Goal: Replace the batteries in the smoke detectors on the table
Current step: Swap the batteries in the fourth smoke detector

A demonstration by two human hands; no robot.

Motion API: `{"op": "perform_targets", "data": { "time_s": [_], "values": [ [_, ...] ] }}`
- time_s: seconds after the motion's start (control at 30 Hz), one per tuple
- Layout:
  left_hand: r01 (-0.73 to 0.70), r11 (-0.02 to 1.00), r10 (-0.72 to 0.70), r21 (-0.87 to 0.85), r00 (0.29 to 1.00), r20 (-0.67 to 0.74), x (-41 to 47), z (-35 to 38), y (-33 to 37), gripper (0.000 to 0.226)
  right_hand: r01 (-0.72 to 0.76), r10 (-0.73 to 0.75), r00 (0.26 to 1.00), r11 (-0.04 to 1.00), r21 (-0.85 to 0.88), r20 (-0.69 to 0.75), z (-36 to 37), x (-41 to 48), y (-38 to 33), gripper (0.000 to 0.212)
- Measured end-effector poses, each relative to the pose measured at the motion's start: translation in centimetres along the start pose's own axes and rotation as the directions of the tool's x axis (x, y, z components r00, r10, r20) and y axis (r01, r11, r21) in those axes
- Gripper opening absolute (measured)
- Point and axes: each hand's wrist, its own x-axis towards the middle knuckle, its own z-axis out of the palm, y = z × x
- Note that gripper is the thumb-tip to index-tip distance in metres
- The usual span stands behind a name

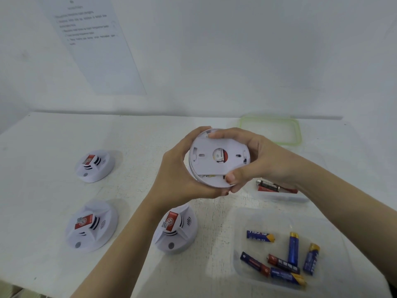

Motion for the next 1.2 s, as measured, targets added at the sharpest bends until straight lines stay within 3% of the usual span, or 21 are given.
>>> {"op": "perform_targets", "data": {
  "time_s": [0.53,0.63,0.7,0.8,1.0,1.1,1.2],
  "values": [
    [0.036,0.999,-0.034,-0.03,0.997,0.073,-0.2,-0.8,-0.4,0.098,-0.085,0.089,0.994,0.994,-0.07,0.061,-0.2,0.4,-0.6,0.069],
    [0.044,0.998,-0.041,-0.037,0.997,0.06,-0.3,-0.9,-0.4,0.096,-0.039,0.052,0.998,0.96,-0.278,0.039,-0.3,0.5,-1.3,0.067],
    [0.043,0.999,-0.042,-0.014,0.998,0.047,-0.3,-1.2,-0.5,0.099,0.004,-0.023,0.999,0.839,-0.544,-0.028,-0.3,0.7,-1.7,0.068],
    [0.029,0.998,-0.03,0.049,0.999,0.028,-0.2,-1.6,-0.7,0.099,0.056,-0.201,0.977,0.552,-0.832,-0.068,0.1,0.6,-1.9,0.065],
    [0.05,0.987,-0.061,0.151,0.996,0.067,-0.5,-1.9,-1.1,0.094,0.147,-0.328,0.94,0.148,-0.978,0.092,1.1,1.4,-1.3,0.061],
    [0.044,0.981,-0.056,0.19,0.997,0.058,-1.0,-2.2,-1.5,0.092,0.168,-0.337,0.932,0.083,-0.982,0.131,2.0,2.1,-0.5,0.06],
    [0.07,0.977,-0.076,0.202,0.997,0.02,-1.7,-2.6,-2.0,0.096,0.184,-0.292,0.946,0.137,-0.973,0.137,2.5,2.8,-0.2,0.063]
  ]
}}
